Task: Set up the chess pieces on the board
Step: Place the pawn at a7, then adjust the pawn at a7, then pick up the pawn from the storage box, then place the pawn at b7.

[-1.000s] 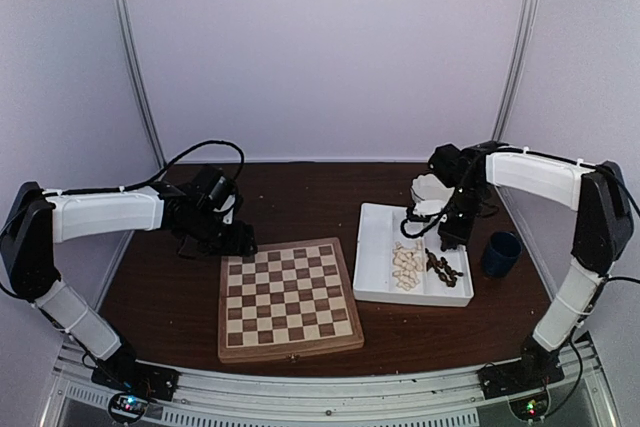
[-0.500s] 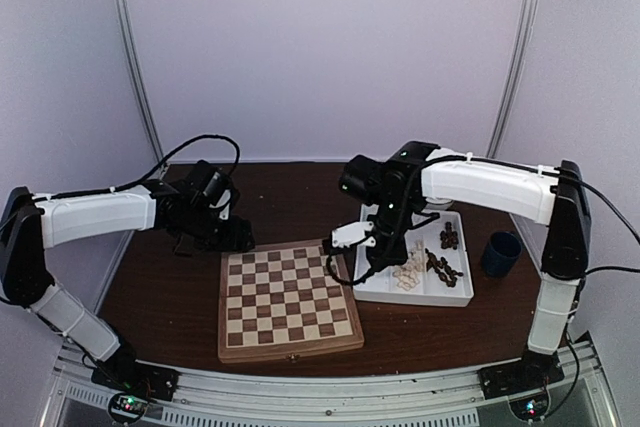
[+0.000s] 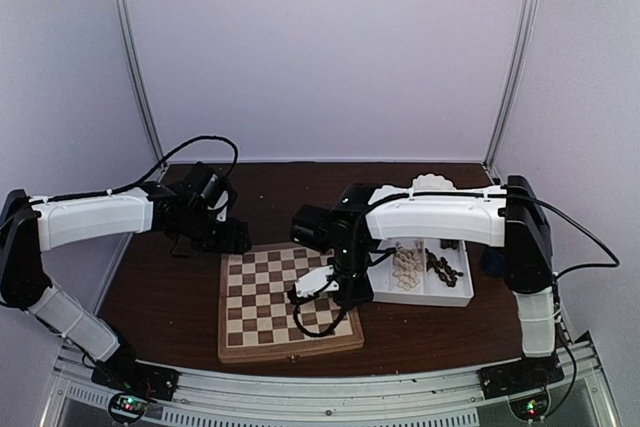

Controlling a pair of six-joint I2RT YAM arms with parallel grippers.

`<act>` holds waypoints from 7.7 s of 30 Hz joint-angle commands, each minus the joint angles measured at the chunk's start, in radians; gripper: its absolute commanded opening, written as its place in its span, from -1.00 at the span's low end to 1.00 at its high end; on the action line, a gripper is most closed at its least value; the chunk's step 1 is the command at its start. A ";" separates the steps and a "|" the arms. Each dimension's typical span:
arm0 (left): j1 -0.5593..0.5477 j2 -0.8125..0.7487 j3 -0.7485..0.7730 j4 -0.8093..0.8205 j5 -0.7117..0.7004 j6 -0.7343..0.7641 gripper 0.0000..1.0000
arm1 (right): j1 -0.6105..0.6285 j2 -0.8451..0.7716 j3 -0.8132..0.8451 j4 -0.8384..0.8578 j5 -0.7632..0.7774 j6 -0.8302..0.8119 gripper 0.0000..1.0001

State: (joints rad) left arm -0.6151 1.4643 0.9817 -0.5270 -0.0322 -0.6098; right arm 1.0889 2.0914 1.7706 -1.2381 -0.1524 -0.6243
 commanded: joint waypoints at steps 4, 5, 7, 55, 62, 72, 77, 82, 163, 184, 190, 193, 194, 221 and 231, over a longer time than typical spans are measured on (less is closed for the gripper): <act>0.003 -0.009 -0.021 0.017 -0.010 0.018 0.45 | 0.006 0.039 0.065 -0.014 0.009 0.013 -0.93; 0.003 -0.008 -0.021 0.019 -0.009 0.018 0.45 | 0.006 0.045 0.072 -0.015 0.007 0.015 -0.93; 0.003 -0.006 -0.023 0.021 -0.009 0.019 0.45 | 0.008 0.057 0.084 -0.022 0.005 0.015 -0.93; 0.003 0.018 -0.011 0.038 0.018 0.000 0.45 | -0.081 -0.141 -0.049 0.087 -0.034 0.018 -0.57; 0.004 0.014 -0.012 0.036 0.019 -0.004 0.44 | -0.078 -0.001 0.038 0.106 -0.050 0.030 -0.88; 0.003 -0.006 -0.020 0.015 -0.005 0.013 0.45 | -0.077 0.067 0.013 0.115 -0.071 0.008 -0.99; 0.003 0.005 -0.018 0.021 0.006 0.009 0.45 | -0.069 0.070 -0.007 0.107 -0.091 0.000 -0.99; 0.003 0.008 -0.020 0.025 0.009 0.007 0.45 | -0.058 0.073 -0.021 0.102 -0.108 -0.007 -0.99; 0.003 0.041 0.022 0.095 0.100 0.016 0.42 | -0.724 -0.329 -0.606 0.154 0.004 -0.041 -0.52; 0.003 0.027 0.005 0.096 0.101 -0.001 0.42 | -0.708 -0.397 -0.571 0.084 0.037 -0.022 -0.92; 0.003 0.019 -0.001 0.098 0.096 0.002 0.42 | -0.657 -0.480 -0.468 0.002 0.073 -0.007 -0.92; 0.003 0.015 -0.004 0.099 0.092 0.004 0.42 | -0.605 -0.486 -0.406 -0.022 0.062 -0.002 -0.92; 0.003 0.014 -0.003 0.098 0.089 0.004 0.42 | -0.581 -0.481 -0.383 -0.024 0.056 -0.001 -0.92; 0.003 -0.081 -0.035 0.038 0.001 0.030 0.43 | 0.053 0.114 0.255 -0.093 0.022 -0.034 -0.92; 0.003 -0.075 -0.035 0.041 0.005 0.030 0.43 | 0.084 0.154 0.253 -0.080 0.056 -0.033 -0.90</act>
State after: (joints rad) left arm -0.6151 1.4033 0.9569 -0.4923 -0.0196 -0.5949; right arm 1.1664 2.2230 1.9965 -1.3163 -0.1295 -0.6518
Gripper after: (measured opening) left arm 0.715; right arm 0.105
